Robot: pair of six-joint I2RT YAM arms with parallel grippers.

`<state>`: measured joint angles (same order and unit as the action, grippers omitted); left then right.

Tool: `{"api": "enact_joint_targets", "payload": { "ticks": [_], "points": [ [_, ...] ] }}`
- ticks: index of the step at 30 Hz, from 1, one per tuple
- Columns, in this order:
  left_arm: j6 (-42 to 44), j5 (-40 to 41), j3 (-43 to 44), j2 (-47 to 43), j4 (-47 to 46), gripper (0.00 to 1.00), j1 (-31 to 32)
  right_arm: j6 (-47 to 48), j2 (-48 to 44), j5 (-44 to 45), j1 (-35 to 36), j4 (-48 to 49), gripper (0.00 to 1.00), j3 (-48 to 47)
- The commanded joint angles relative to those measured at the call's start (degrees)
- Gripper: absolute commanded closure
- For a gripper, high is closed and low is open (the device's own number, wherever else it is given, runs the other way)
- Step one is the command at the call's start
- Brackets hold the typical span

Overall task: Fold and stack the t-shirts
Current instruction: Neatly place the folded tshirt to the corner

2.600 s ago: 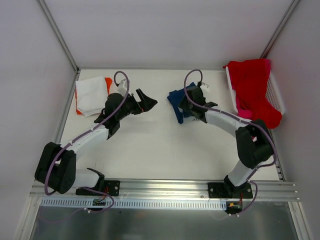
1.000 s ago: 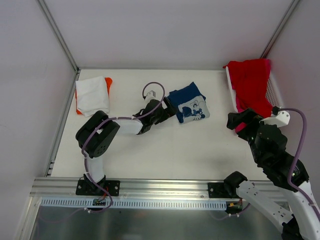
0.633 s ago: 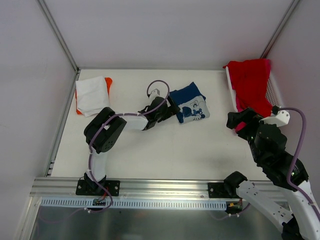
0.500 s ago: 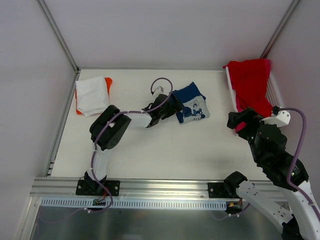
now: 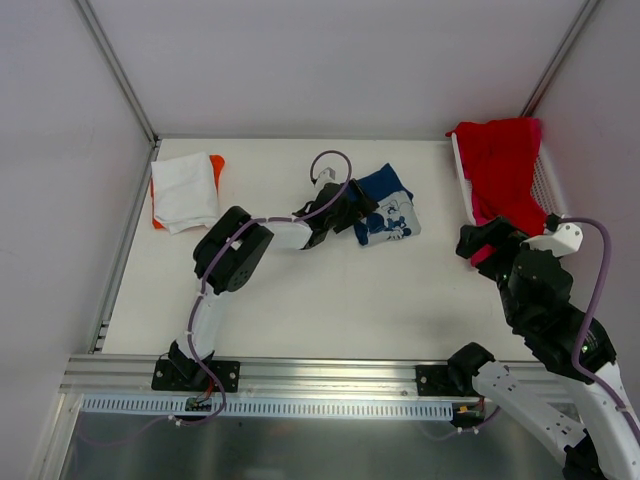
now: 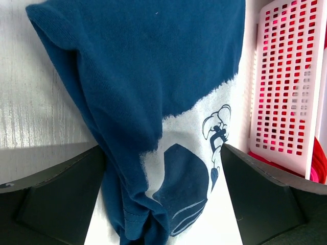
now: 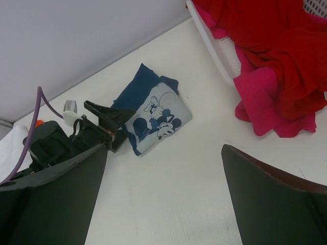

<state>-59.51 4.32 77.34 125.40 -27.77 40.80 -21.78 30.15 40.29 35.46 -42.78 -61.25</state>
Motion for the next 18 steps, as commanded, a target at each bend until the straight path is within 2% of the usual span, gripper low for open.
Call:
{"api": "enact_joint_targets", "payload": {
  "ticks": [1, 4, 5, 6, 8, 9, 10, 11, 18],
  "points": [
    [-0.3, -1.1, 0.5, 2.8, 4.7, 0.05, -0.1, 1.0, -0.2, 1.5, 0.0, 0.2, 0.00, 0.3],
    [-0.8, -1.6, 1.1, 3.9, 4.7, 0.18, -0.1, 1.0, -0.4, 1.5, 0.0, 0.2, 0.01, 0.6],
    [-1.0, -1.9, 1.5, 4.1, 4.7, 0.26, -0.1, 1.0, -0.6, 1.6, 0.0, 0.2, 0.01, 0.7],
    [-1.2, -2.1, 1.7, 4.8, 4.4, 0.43, -0.1, 1.0, -0.9, 1.7, 0.0, 0.2, 0.01, 0.8],
    [-1.4, -2.6, 2.0, 5.5, 4.3, 0.66, -0.1, 1.0, -1.6, 2.1, 0.0, 0.2, 0.01, 1.0],
    [-1.3, -2.5, 2.1, 5.6, 4.3, 0.84, -0.1, 1.0, -1.9, 2.2, 0.0, 0.2, 0.01, 1.1],
    [-1.2, -2.5, 2.1, 5.8, 4.4, 0.94, -0.1, 1.0, -2.1, 2.2, 0.0, 0.2, 0.00, 1.2],
    [-1.2, -2.1, 2.2, 6.1, 4.4, 1.00, -0.1, 1.1, -2.6, 2.4, 0.0, 0.2, 0.01, 1.4],
    [1.5, -3.6, 2.2, 5.7, 5.2, 1.00, -0.9, 0.5, -3.5, 2.2, 0.0, 0.0, 0.01, 1.8]
  ]
}}
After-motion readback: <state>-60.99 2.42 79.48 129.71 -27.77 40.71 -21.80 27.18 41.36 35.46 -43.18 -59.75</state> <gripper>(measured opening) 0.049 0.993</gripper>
